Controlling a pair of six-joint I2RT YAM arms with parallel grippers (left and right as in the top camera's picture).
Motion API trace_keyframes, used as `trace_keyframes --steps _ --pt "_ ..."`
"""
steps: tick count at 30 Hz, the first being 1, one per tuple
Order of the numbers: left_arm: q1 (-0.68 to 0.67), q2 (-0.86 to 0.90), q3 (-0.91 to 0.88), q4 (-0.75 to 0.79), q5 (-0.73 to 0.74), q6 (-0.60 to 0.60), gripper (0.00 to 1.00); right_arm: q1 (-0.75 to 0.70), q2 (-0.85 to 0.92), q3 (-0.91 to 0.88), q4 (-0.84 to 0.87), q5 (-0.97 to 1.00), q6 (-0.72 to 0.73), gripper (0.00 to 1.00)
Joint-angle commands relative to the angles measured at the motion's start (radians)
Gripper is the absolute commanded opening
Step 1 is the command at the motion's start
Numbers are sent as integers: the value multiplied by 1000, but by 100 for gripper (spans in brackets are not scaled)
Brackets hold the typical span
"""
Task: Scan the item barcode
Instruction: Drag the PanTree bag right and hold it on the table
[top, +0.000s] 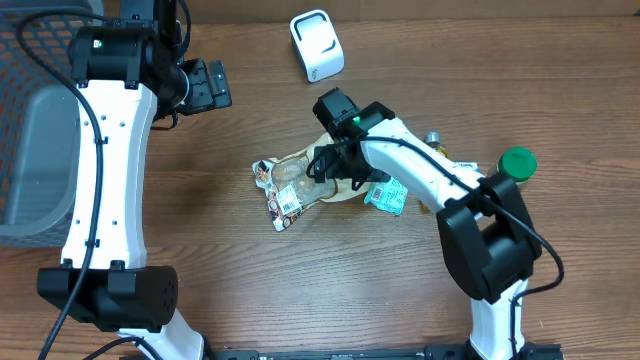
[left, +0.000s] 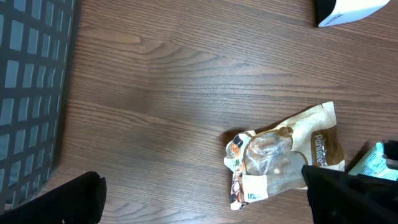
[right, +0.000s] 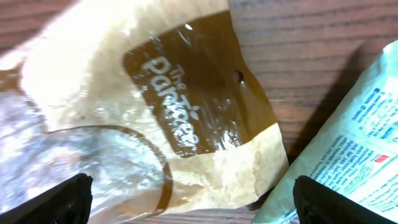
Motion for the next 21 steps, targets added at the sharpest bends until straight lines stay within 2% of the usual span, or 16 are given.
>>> trace_keyframes --steps 1,21 --pt "-6 2 15 4 5 11 99 4 -25 5 8 4 -8 100" --pt "-6 2 15 4 5 11 100 4 -25 5 39 3 -8 100"
